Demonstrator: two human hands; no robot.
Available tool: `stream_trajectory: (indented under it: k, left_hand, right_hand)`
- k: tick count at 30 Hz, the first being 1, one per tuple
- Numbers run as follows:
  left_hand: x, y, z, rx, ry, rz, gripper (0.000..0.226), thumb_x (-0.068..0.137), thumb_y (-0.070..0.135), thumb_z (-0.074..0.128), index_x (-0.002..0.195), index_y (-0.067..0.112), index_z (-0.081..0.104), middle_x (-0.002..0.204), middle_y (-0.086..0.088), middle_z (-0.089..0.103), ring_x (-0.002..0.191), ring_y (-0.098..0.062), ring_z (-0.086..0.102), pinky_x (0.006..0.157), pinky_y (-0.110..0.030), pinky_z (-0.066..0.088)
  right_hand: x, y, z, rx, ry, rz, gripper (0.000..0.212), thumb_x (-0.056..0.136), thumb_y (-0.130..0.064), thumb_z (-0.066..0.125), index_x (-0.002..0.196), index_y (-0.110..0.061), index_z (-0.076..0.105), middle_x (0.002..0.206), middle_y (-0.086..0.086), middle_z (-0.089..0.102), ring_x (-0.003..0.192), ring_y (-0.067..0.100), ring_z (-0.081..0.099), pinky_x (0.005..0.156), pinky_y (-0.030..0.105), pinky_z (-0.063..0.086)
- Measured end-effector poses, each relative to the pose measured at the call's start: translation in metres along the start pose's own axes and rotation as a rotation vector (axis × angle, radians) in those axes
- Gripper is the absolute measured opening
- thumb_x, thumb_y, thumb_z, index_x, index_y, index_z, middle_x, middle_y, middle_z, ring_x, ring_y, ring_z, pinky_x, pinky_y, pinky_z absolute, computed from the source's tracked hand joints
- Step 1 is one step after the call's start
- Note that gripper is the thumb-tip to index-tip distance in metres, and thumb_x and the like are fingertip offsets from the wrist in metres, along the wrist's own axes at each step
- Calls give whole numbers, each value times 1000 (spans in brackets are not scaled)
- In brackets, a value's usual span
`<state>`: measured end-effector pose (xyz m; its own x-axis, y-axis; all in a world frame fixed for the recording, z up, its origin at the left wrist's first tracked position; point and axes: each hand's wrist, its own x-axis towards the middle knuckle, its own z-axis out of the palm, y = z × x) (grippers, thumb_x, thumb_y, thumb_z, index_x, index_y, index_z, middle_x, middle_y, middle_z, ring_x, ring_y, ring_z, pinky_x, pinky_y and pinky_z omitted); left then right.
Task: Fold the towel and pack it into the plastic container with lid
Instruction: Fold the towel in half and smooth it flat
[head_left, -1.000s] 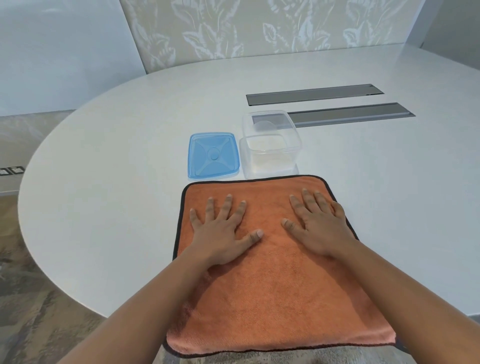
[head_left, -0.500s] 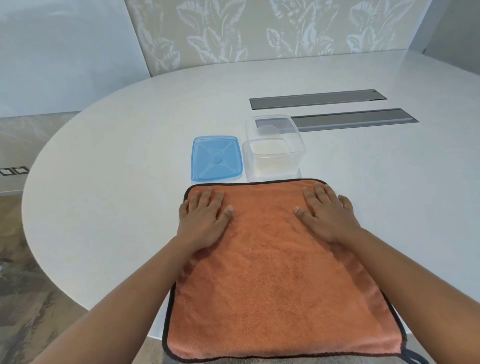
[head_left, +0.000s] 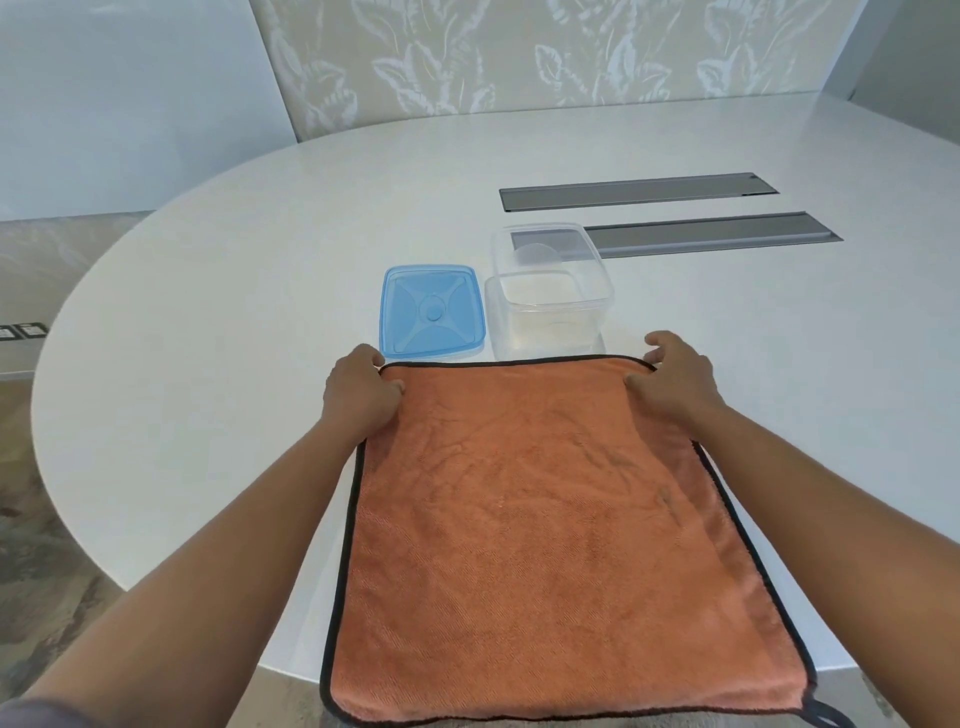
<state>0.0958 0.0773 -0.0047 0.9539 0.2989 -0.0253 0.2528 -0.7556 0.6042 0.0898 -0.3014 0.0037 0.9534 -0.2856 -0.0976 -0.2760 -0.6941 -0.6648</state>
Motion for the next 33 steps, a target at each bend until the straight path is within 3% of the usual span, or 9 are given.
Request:
stream_trajectory:
  k: [3,7,10,17,20,23,26,30,33]
  left_hand:
    - [1,2,-4,-33,-33,-20,43,85,18,73,127,13,61,123,-8,64,110,-27,59,92,-38,49]
    - [-5,9,-10,74,-19,52,32,82,10,63,110,22,72,112,-1,69,93,-22,63,73,-33,48]
    - [-13,14,-16,148,-28,95,36,75,6,56,102,25,70,105,-2,65,83,-25,64,64,-31,46]
    - [-34,11,-28,-79,-114,78,18,72,1,55,75,16,45,65,-4,58,52,-21,65,51,-26,40]
    - [-39,15,-35,-304,-176,17,24,80,-2,51,76,17,38,68,-8,46,56,-24,75,43,-21,42]
    - [-46,20,-48,-363,-190,14,18,80,-3,51,76,12,42,66,-14,54,57,-23,75,44,-19,48]
    - [-58,20,-61,-217,-376,75,21,80,-3,53,70,14,45,53,-5,57,47,-13,63,43,-18,45]
    - [-80,20,-67,6,-765,121,12,71,13,60,73,17,50,59,-3,58,52,-14,54,50,-23,43]
    - [-92,19,-61,149,-874,181,35,70,32,81,89,24,53,65,6,59,52,-8,51,48,-20,41]
  right_hand:
    - [5,0,-3,52,-45,49,68,82,-18,74,145,-16,49,115,3,66,115,33,62,102,51,50]
    - [7,2,-5,-53,-67,-9,31,83,-17,75,114,-22,69,94,-6,62,102,30,65,93,49,55]
    - [7,2,-7,-101,-56,-74,18,81,-12,75,92,-25,68,98,-3,63,91,23,63,80,40,56]
    - [-1,3,-17,-12,-128,-48,46,82,-6,66,120,-26,52,99,5,63,85,25,65,70,39,57]
    - [-9,-4,-27,83,-152,-54,41,80,-2,62,114,-23,56,97,4,63,81,24,67,65,37,58]
    - [-19,-15,-45,78,-153,-162,28,73,0,59,88,-21,68,82,-1,68,72,20,64,57,31,52]
    - [-37,-20,-63,-39,-286,-265,14,68,-1,59,69,-14,65,60,-1,60,57,18,54,51,29,40]
    - [-65,-17,-56,-378,-565,-338,11,72,-7,68,81,-9,63,82,15,68,66,22,58,61,35,45]
    - [-85,-17,-38,-482,-691,-335,28,75,-17,79,79,-23,52,82,-3,59,72,17,54,67,38,49]
